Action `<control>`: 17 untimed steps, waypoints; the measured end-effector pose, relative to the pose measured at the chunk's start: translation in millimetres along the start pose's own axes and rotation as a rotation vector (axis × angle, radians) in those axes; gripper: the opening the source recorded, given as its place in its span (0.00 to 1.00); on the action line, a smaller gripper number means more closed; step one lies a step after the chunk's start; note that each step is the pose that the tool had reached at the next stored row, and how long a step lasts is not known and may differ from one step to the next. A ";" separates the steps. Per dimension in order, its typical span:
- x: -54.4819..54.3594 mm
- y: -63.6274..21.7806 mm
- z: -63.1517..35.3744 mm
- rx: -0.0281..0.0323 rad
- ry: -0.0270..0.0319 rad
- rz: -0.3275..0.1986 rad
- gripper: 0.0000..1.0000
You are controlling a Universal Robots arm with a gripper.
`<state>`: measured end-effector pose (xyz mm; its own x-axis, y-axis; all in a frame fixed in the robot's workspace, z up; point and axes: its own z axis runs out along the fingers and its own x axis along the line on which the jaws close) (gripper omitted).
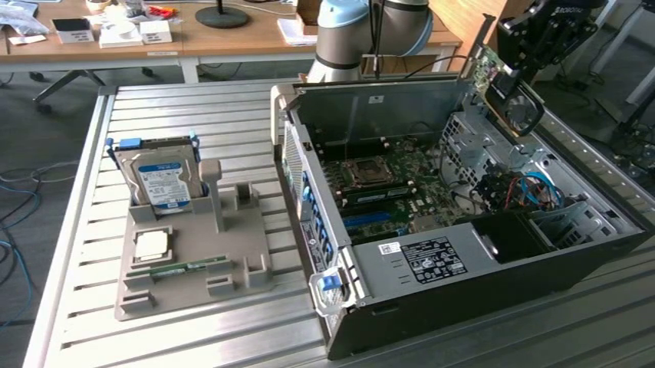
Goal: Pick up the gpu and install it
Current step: 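Insert the gpu into the slot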
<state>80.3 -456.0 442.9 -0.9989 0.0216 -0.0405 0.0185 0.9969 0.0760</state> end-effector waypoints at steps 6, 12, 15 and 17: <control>0.5 0.0 0.1 -0.0023 0.0042 -0.055 0.27; 0.6 0.0 0.2 -0.0059 0.0110 -0.144 0.27; 0.6 0.0 0.4 -0.0080 0.0149 -0.195 0.27; 0.6 0.0 0.4 -0.0093 0.0173 -0.227 0.27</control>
<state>79.7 -456.0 442.4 -0.9781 -0.2042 -0.0405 -0.2068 0.9754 0.0761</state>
